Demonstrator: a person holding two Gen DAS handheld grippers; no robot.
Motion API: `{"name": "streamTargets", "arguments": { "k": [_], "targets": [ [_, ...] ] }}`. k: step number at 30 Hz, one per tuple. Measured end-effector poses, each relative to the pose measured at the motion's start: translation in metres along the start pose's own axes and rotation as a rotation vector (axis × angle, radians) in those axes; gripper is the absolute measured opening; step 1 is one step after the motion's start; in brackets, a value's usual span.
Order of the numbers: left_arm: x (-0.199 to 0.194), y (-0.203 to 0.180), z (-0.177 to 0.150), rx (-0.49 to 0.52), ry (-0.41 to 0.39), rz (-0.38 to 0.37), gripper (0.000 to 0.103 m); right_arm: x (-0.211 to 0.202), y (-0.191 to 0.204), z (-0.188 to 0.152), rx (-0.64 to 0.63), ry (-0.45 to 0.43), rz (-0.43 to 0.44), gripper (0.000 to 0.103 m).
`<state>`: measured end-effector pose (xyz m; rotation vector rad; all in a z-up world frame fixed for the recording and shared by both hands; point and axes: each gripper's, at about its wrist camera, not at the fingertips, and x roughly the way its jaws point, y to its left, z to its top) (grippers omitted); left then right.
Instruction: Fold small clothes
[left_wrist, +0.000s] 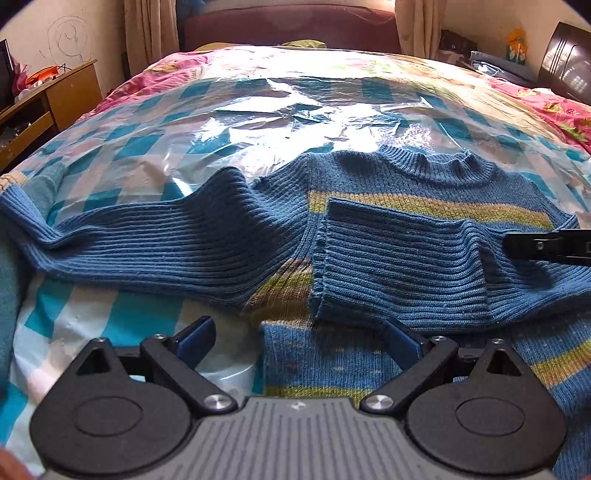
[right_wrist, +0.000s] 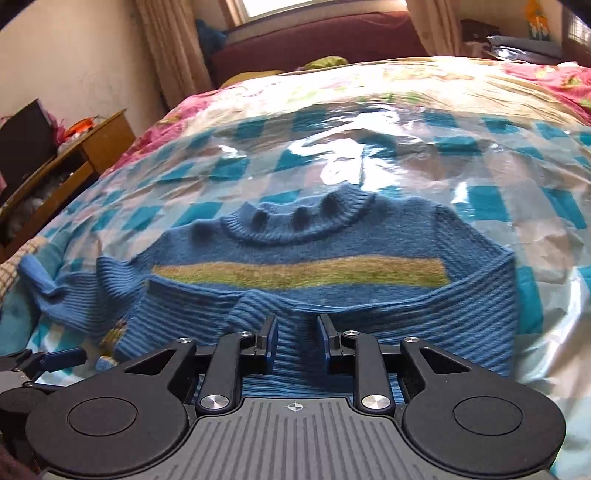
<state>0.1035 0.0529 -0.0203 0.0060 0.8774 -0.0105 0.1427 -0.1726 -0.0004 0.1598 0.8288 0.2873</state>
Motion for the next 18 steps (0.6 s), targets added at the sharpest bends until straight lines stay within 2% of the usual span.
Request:
{"name": "streamTargets", "arguments": {
  "k": [3,5,6,7,9,13,14,16,18],
  "targets": [
    [-0.014,0.014,-0.005,-0.017,-0.007,-0.006,0.101,0.013,0.038,-0.002,-0.111,0.034,0.096,0.034],
    [-0.023,0.022,-0.008,-0.024,-0.017,-0.003,0.101,0.019,0.059,-0.006,-0.187,0.048,0.146,0.037],
    [-0.026,0.026,-0.009,-0.028,-0.023,-0.003,0.101,0.023,0.071,-0.009,-0.232,0.058,0.17,0.043],
    [-0.03,0.031,-0.01,-0.033,-0.028,-0.004,0.101,0.026,0.081,-0.011,-0.266,0.065,0.187,0.048],
    [-0.034,0.036,-0.012,-0.027,-0.03,-0.003,0.101,0.032,0.095,-0.014,-0.31,0.073,0.221,0.05],
    [-0.037,0.045,-0.017,-0.029,-0.028,-0.01,0.101,0.046,0.115,-0.017,-0.389,0.083,0.226,0.051],
    [-0.037,0.046,-0.017,-0.03,-0.028,-0.011,0.101,0.049,0.118,-0.018,-0.403,0.092,0.217,0.047],
    [-0.038,0.049,-0.018,-0.035,-0.029,-0.015,0.101,0.056,0.119,-0.018,-0.405,0.102,0.174,0.021],
    [-0.04,0.051,-0.017,-0.046,-0.033,-0.021,0.101,0.055,0.118,-0.014,-0.372,0.099,0.192,0.015]
  ]
}}
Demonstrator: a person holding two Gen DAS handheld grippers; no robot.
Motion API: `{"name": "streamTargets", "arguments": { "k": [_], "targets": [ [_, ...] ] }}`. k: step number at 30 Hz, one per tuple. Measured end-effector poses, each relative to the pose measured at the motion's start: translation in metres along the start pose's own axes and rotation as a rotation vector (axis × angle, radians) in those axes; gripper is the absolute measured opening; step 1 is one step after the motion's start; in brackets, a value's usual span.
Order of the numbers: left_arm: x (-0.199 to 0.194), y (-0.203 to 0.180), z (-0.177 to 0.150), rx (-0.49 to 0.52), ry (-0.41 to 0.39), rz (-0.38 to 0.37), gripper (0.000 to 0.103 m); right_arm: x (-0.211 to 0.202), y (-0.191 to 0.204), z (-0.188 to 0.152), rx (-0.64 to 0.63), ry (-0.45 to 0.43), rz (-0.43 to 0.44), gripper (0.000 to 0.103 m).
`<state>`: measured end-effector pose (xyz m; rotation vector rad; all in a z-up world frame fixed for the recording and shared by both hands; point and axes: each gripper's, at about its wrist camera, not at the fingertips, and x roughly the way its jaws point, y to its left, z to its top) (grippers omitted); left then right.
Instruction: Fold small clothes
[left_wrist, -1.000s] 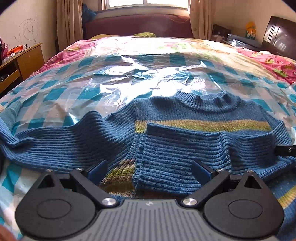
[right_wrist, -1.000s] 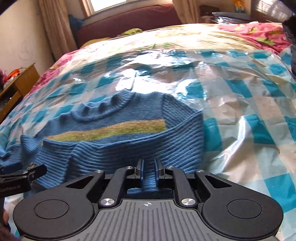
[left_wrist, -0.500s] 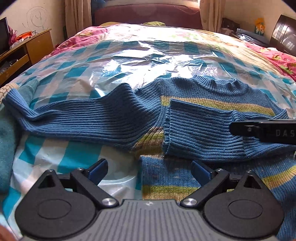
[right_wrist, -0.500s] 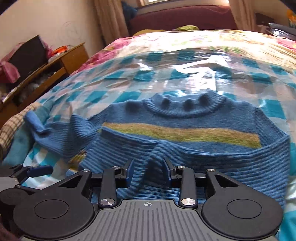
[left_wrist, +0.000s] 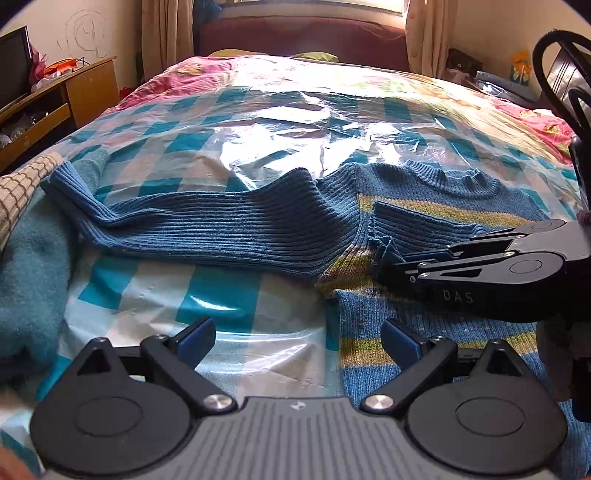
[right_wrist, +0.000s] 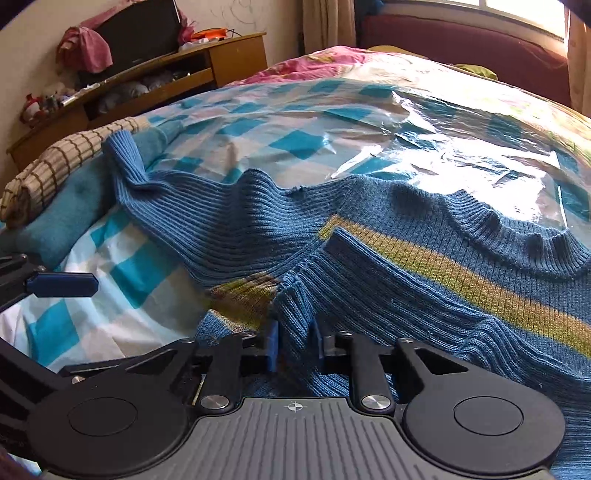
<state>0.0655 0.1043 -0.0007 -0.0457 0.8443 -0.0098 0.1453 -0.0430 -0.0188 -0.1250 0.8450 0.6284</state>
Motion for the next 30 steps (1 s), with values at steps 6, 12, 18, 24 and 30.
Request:
{"name": "streamTargets", "arguments": {
  "k": [6,12,18,24,30],
  "targets": [
    [0.003,-0.004,0.002,0.005,-0.006,-0.01,0.101,-0.005,0.008,0.006,-0.008,-0.029,0.051,0.013],
    [0.004,-0.014,0.002,0.034,0.003,-0.022,0.101,-0.01,0.003,-0.002,0.015,-0.011,0.131,0.013],
    [0.008,-0.02,0.005,0.042,0.008,-0.028,0.101,-0.017,-0.016,-0.003,0.095,-0.011,0.159,0.02],
    [0.013,-0.031,0.025,0.031,-0.057,-0.056,0.101,-0.051,-0.049,-0.004,0.229,-0.09,0.166,0.025],
    [0.045,-0.051,0.039,0.054,-0.056,-0.07,0.101,-0.095,-0.12,-0.031,0.404,-0.151,-0.134,0.026]
  ]
}}
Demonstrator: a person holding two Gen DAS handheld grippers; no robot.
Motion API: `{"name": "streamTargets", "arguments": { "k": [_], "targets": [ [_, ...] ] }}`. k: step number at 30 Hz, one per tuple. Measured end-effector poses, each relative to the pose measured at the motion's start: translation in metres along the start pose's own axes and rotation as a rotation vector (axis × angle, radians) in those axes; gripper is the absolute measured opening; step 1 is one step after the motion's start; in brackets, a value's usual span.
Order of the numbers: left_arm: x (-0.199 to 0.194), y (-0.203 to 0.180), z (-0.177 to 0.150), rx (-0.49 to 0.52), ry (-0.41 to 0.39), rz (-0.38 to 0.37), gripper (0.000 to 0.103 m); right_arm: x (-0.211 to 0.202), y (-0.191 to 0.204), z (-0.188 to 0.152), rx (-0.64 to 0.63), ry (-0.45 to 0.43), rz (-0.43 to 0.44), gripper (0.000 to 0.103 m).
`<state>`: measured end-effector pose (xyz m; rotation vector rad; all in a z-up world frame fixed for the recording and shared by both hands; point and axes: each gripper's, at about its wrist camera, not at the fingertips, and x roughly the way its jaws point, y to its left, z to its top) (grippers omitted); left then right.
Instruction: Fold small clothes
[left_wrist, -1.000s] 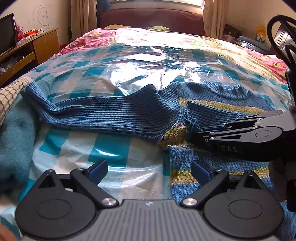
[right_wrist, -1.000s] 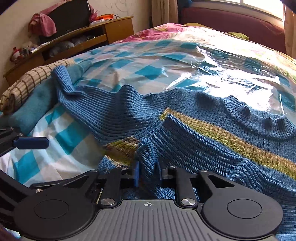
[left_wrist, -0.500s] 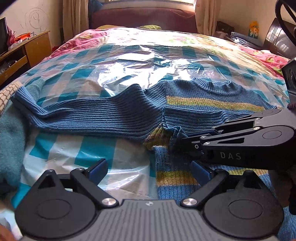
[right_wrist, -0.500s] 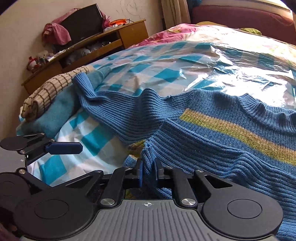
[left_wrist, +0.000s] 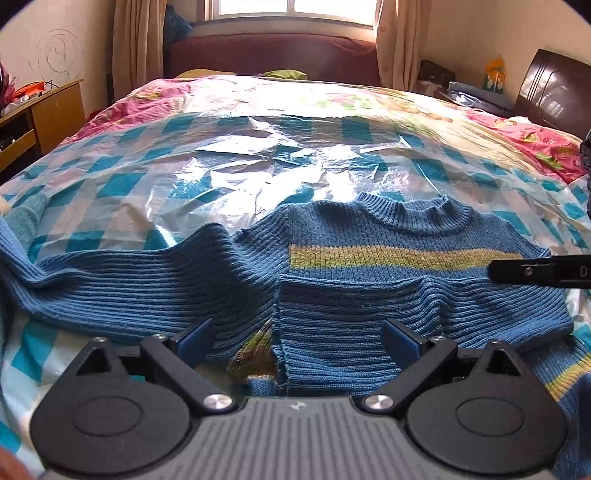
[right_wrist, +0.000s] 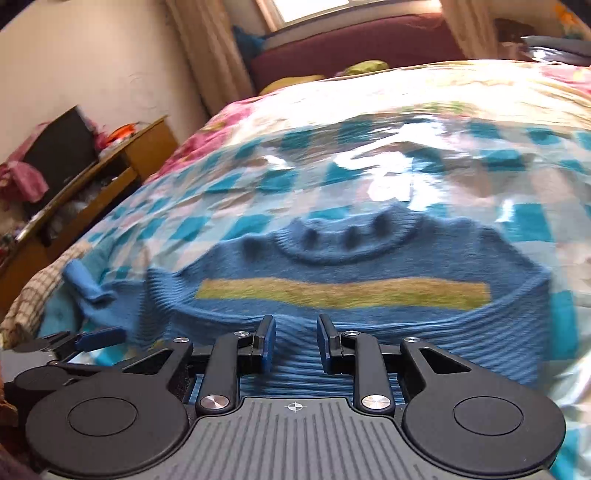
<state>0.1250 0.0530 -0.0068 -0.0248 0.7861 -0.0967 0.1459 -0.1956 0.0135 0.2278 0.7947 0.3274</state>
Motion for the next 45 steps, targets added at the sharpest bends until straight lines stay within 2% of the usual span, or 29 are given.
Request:
{"name": "streamTargets", "arguments": {
  "k": [3,5,7,11,16,19,22,27,32,34,38,41,45],
  "targets": [
    [0.017,-0.006,-0.006,0.029,0.052,0.024,0.101,-0.003,-0.031,0.001,0.036,-0.029,-0.15,0.027],
    [0.026,-0.007,-0.015,0.046,0.105,0.054,0.101,0.008,-0.05,-0.002,0.084,0.003,-0.219,0.027],
    [0.024,-0.007,-0.019,0.043,0.106,0.054,0.101,0.02,-0.056,-0.009,0.131,0.021,-0.185,0.027],
    [0.02,-0.005,-0.02,0.033,0.119,0.054,0.101,0.029,-0.028,-0.01,0.036,-0.012,-0.168,0.027],
    [0.014,-0.003,-0.019,0.031,0.115,0.067,0.101,0.029,-0.016,-0.008,0.013,-0.013,-0.157,0.027],
    [0.012,0.003,-0.023,-0.002,0.12,0.061,0.101,0.036,-0.008,-0.01,-0.054,0.038,-0.199,0.026],
    [0.002,0.004,-0.025,0.002,0.087,0.087,0.101,0.027,0.006,-0.008,-0.084,0.013,-0.202,0.027],
    [0.001,-0.002,-0.033,-0.004,0.094,0.074,0.101,0.025,0.022,-0.016,-0.087,0.027,-0.15,0.027],
    [-0.006,-0.011,-0.031,0.042,0.048,0.109,0.101,0.026,0.025,-0.031,-0.073,0.031,-0.143,0.027],
    [-0.008,-0.008,-0.028,0.031,0.044,0.128,0.1,0.024,0.022,-0.032,-0.051,0.022,-0.131,0.027],
    [-0.013,-0.001,-0.022,-0.01,0.033,0.152,0.089,0.023,0.015,-0.034,-0.016,0.008,-0.109,0.027],
    [-0.014,-0.006,-0.019,-0.001,0.007,0.149,0.089,0.023,0.011,-0.038,0.005,-0.004,-0.092,0.028],
    [-0.002,-0.019,-0.019,0.017,0.025,0.132,0.089,0.021,0.006,-0.041,0.024,-0.021,-0.075,0.028]
  ]
}}
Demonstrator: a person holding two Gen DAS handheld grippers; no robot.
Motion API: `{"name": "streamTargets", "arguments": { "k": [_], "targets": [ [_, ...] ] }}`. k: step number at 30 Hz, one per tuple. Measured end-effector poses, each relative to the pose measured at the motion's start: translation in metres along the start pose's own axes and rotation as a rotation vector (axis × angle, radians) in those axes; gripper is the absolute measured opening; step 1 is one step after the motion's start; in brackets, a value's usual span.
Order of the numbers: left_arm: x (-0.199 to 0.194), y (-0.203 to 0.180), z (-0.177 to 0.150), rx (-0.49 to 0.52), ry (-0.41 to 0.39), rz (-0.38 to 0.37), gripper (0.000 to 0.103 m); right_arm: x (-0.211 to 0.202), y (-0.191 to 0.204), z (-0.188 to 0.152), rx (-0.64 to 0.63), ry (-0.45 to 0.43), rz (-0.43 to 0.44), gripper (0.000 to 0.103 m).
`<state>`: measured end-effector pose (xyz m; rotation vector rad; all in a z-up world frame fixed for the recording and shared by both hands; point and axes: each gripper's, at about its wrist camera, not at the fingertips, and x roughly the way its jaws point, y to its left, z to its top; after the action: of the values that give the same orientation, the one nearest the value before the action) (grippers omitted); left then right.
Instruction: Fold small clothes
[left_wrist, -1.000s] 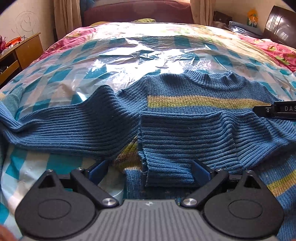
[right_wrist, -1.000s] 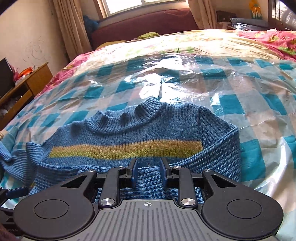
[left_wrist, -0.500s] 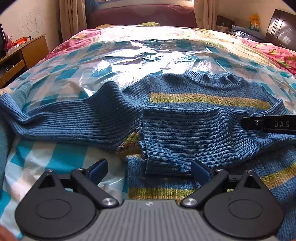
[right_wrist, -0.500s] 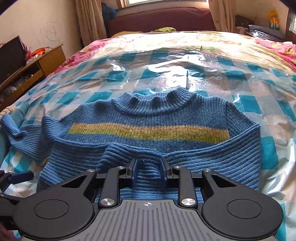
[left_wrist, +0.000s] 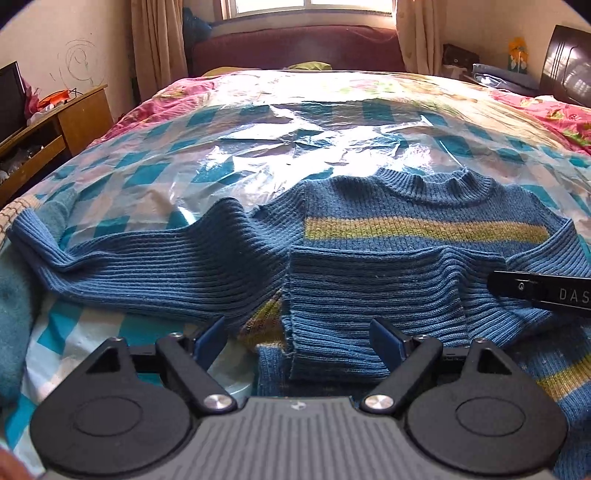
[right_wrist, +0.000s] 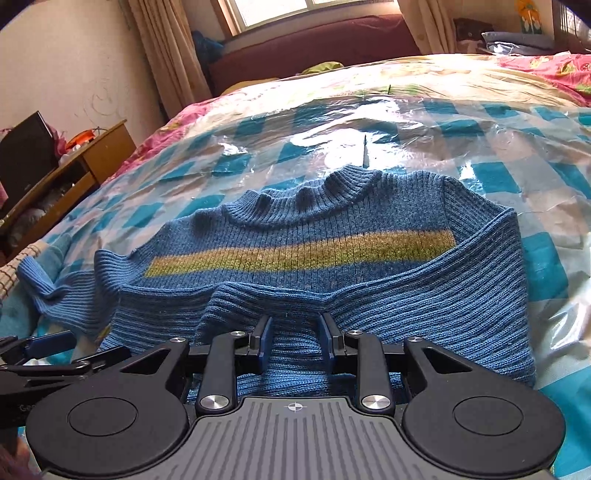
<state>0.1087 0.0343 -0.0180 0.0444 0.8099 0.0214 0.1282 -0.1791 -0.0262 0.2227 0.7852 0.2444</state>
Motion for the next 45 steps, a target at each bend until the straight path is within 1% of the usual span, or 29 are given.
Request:
{"name": "streamTargets", "arguments": {
  "k": [2,3,8,10,14,16,19,20,22,23,25,27,28,31,34,37,40,42,45],
  "targets": [
    [0.004,-0.006,-0.001,-0.012,0.021,-0.014,0.089,-0.001,-0.003,-0.002,0.01,-0.007,0.009,0.028],
    [0.004,-0.009,-0.001,-0.01,0.02,-0.012,0.089,-0.002,-0.004,-0.002,0.016,-0.01,0.014,0.028],
    [-0.013,-0.021,0.001,0.052,-0.082,0.032,0.089,-0.002,-0.012,-0.006,0.043,-0.023,0.05,0.028],
    [-0.014,-0.025,0.002,0.071,-0.092,0.027,0.089,-0.001,-0.015,-0.007,0.055,-0.023,0.062,0.028],
    [-0.005,-0.039,-0.002,0.091,-0.055,-0.007,0.089,0.0,-0.018,-0.007,0.057,-0.024,0.08,0.028],
    [0.001,-0.044,-0.006,0.084,-0.027,-0.03,0.089,0.0,-0.02,-0.007,0.063,-0.023,0.09,0.028],
    [0.01,-0.044,-0.012,0.071,-0.002,-0.036,0.09,0.001,-0.023,-0.007,0.074,-0.019,0.102,0.028],
    [0.012,-0.042,-0.014,0.057,0.002,-0.044,0.092,0.001,-0.024,-0.007,0.078,-0.017,0.104,0.028],
    [0.015,-0.036,-0.015,0.018,0.019,-0.041,0.102,0.002,-0.025,-0.007,0.08,-0.016,0.107,0.028],
    [0.018,-0.031,-0.016,-0.014,0.043,-0.038,0.103,0.002,-0.025,-0.007,0.08,-0.017,0.107,0.028],
    [0.022,-0.02,-0.019,-0.084,0.06,-0.077,0.103,0.002,-0.024,-0.008,0.079,-0.016,0.105,0.028],
    [0.021,-0.021,-0.022,-0.063,0.041,-0.082,0.103,0.003,-0.024,-0.008,0.077,-0.017,0.104,0.028],
    [0.019,-0.024,-0.026,-0.051,0.019,-0.074,0.103,0.003,-0.024,-0.008,0.075,-0.017,0.103,0.028],
    [0.016,-0.026,-0.033,-0.05,-0.024,-0.061,0.103,0.003,-0.023,-0.009,0.064,-0.02,0.099,0.028],
    [0.016,-0.025,-0.034,-0.057,-0.03,-0.064,0.103,0.003,-0.022,-0.01,0.063,-0.022,0.099,0.028],
    [0.014,-0.023,-0.029,-0.049,-0.012,-0.067,0.103,0.003,-0.022,-0.01,0.056,-0.025,0.095,0.028],
    [0.002,-0.017,-0.023,-0.048,-0.01,-0.079,0.103,-0.002,-0.016,-0.008,0.033,-0.024,0.08,0.028],
    [-0.013,-0.008,-0.021,-0.051,-0.044,-0.076,0.102,-0.009,-0.01,-0.005,0.016,-0.028,0.076,0.03],
    [-0.037,0.019,-0.016,-0.075,-0.113,-0.028,0.102,-0.021,0.007,0.002,-0.012,-0.052,0.111,0.03]
  ]
}}
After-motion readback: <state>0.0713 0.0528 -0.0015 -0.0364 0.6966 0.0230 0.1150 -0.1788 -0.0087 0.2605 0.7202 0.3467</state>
